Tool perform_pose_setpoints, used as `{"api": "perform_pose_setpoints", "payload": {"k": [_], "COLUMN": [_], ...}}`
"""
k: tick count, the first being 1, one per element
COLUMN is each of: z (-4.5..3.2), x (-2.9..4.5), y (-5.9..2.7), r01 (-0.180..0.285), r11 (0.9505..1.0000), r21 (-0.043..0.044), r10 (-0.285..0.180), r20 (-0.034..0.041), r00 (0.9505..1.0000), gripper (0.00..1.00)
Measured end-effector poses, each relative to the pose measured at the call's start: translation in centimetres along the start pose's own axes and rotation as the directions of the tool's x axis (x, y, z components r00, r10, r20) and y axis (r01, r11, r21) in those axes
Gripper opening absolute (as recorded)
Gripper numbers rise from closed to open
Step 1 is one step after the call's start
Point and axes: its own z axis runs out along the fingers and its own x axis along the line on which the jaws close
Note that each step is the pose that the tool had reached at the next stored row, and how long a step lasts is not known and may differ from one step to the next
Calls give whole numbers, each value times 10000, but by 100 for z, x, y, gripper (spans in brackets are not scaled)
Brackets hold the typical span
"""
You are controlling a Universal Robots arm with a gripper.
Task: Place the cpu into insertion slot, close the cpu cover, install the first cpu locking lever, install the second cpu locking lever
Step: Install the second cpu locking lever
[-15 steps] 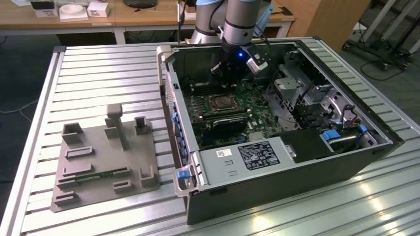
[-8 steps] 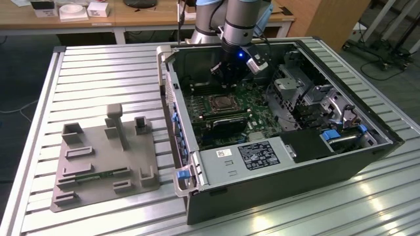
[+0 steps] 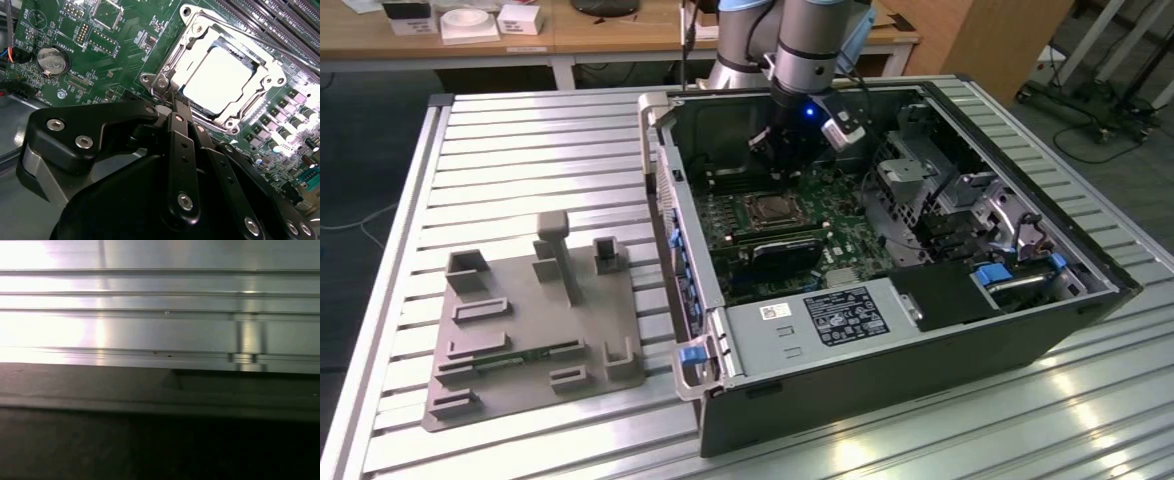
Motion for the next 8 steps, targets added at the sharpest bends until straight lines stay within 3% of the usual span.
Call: {"api": "perform_pose_setpoints", "payload": {"k": [8], "z": [2], "x": [3], "y": [-97], "r01": [-1], "r11": [10000], "r21": [0], "r10": [1], "r20": [0], "r00": [10000], "gripper": [10]}}
